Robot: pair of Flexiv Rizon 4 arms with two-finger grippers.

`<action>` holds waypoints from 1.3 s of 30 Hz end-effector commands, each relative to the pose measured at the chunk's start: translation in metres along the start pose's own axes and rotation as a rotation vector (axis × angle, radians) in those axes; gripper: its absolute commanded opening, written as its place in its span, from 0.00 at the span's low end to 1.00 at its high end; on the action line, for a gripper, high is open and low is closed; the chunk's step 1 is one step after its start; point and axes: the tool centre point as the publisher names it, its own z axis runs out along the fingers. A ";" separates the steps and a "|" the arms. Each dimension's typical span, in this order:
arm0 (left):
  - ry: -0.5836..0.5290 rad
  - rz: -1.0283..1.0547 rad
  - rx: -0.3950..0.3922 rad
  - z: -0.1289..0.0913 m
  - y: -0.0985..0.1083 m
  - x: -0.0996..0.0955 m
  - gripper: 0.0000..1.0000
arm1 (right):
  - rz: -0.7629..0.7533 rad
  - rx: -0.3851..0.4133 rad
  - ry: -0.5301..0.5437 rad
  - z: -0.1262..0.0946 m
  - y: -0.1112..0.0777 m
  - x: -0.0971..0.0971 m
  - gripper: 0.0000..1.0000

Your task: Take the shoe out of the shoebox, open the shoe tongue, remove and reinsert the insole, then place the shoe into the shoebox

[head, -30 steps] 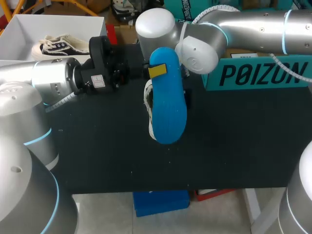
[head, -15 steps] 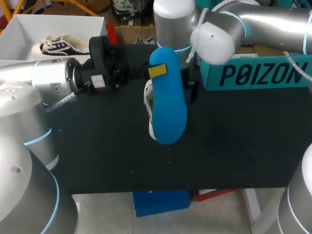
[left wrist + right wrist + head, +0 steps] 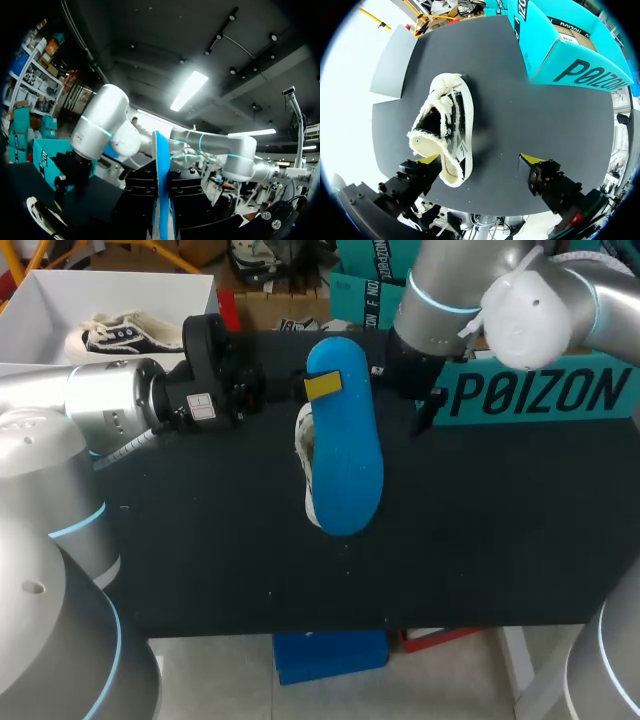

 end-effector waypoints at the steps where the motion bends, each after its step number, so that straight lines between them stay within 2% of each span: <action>1: -0.005 0.002 0.002 0.002 0.002 0.000 0.00 | -0.009 -0.017 0.185 -0.008 -0.007 -0.007 1.00; 5: -0.005 0.002 0.002 0.002 0.002 0.000 0.00 | -0.022 -0.029 0.196 -0.013 -0.007 -0.001 1.00; 7: -0.005 0.002 0.002 0.002 0.002 0.000 0.00 | -0.032 -0.044 0.149 -0.014 -0.006 0.000 1.00; 25: -0.005 0.002 0.002 0.002 0.002 0.000 0.00 | -0.032 -0.044 0.149 -0.014 -0.006 0.000 1.00; 28: -0.005 0.002 0.002 0.002 0.002 0.000 0.00 | 0.043 0.024 0.341 -0.019 -0.008 0.004 1.00; 29: -0.005 0.002 0.002 0.002 0.002 0.000 0.00 | 0.050 0.029 0.371 -0.021 -0.008 0.005 1.00; 32: -0.005 0.002 0.002 0.002 0.002 0.000 0.00 | 0.069 0.039 0.427 -0.027 -0.006 0.007 1.00; 34: -0.005 0.002 0.002 0.002 0.002 0.000 0.00 | 0.077 0.022 0.427 -0.031 -0.004 0.007 1.00; 39: -0.005 0.002 0.002 0.002 0.002 0.000 0.00 | 0.104 0.007 0.510 -0.039 -0.002 0.011 1.00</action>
